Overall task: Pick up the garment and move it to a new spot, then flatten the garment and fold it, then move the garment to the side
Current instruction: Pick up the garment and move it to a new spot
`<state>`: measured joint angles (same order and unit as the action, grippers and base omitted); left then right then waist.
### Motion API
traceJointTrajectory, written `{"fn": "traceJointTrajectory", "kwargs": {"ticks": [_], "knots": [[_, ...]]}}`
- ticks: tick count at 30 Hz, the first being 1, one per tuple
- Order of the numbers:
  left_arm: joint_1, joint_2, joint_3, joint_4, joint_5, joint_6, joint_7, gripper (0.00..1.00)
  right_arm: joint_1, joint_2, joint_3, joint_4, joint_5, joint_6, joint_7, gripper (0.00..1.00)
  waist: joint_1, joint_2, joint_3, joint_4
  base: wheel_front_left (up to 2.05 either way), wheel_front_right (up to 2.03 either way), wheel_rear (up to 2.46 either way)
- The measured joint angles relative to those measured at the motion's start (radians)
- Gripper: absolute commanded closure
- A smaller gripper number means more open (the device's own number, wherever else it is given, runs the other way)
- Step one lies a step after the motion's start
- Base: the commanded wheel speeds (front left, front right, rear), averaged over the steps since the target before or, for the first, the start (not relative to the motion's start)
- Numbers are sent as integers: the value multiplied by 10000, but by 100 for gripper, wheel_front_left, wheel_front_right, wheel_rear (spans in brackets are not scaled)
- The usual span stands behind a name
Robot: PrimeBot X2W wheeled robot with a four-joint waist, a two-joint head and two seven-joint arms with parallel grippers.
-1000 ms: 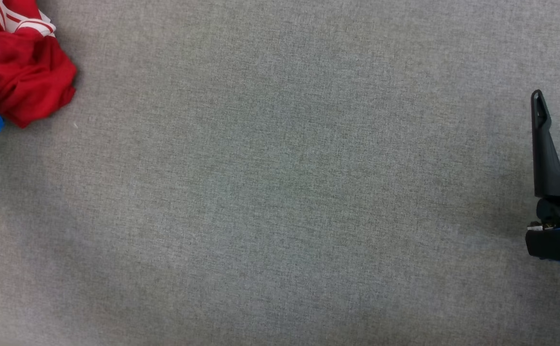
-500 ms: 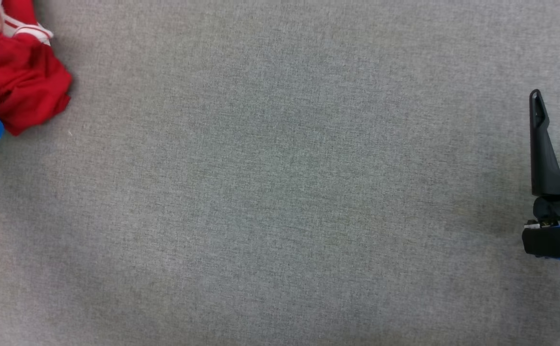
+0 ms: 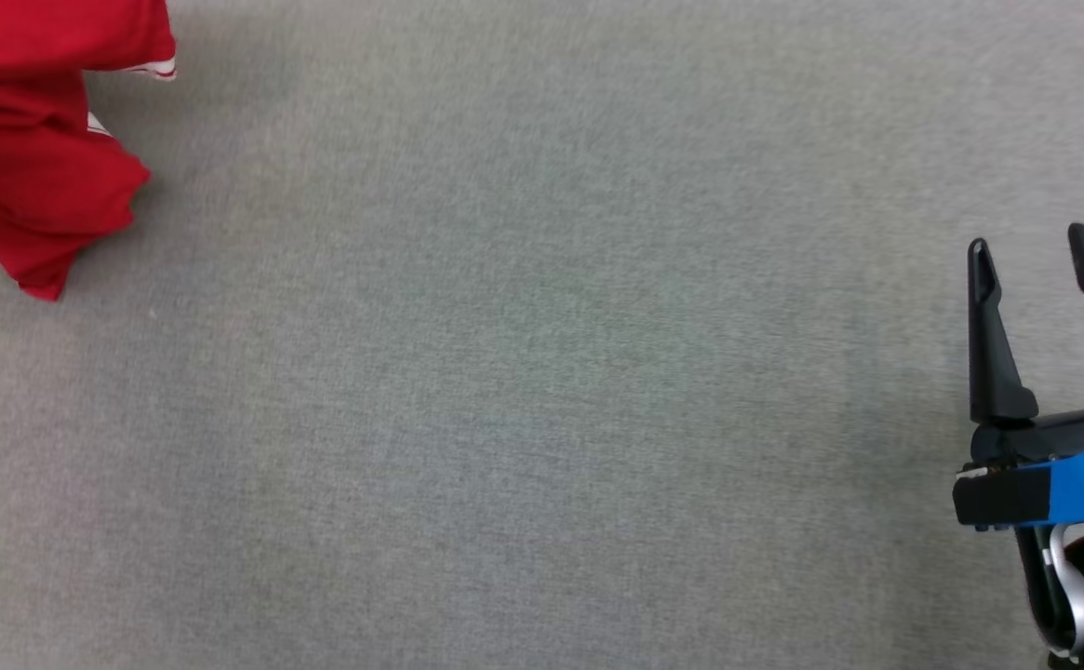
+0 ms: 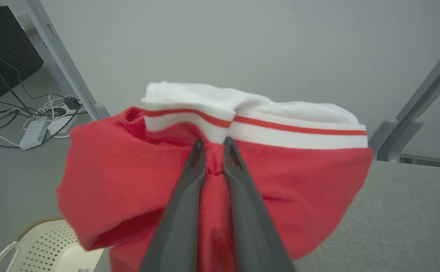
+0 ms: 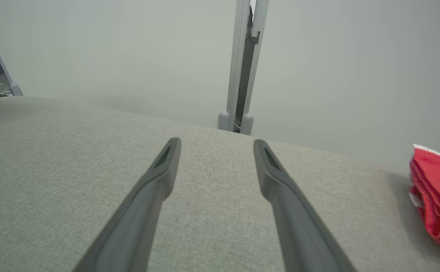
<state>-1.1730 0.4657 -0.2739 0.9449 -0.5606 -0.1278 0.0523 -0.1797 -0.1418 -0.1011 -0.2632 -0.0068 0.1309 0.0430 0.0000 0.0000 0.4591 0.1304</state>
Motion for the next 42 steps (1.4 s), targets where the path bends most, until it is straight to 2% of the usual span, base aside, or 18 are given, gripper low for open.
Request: {"fn": "traceJointTrajectory", "kwargs": {"ticks": [8,14,17,28,32,37,42], "knots": [[-556,-59,-930,-1801,186,0,-25,100,319,420,-73,669,125,0,-539,0,-1,0,-915,-816,0,0,0],[-775,-336,-1574,-3271,232,0,249,100,553,702,-50,1133,257,0,-880,0,-1,0,-1473,-1636,0,0,0],[-817,-648,-1829,-3781,247,2,401,100,575,779,6,1360,299,0,-1024,0,-1,0,-1712,-2107,0,0,0],[-823,-2357,-3254,-4987,155,0,934,100,685,878,8,1837,562,0,-1409,0,-1,0,-2137,-3626,0,0,0],[-273,-2614,-3662,-5143,63,0,857,100,673,888,73,2015,794,0,-1528,0,0,0,-2059,-3823,0,0,0],[950,-2959,-4071,-5367,-86,44,508,100,666,894,-21,2138,872,0,-1639,0,0,0,-2038,-3730,0,0,0],[2562,-3227,-4322,-5473,-345,359,15,100,675,899,-63,2174,871,0,-1664,0,0,0,-2073,-3482,0,0,0]]}}
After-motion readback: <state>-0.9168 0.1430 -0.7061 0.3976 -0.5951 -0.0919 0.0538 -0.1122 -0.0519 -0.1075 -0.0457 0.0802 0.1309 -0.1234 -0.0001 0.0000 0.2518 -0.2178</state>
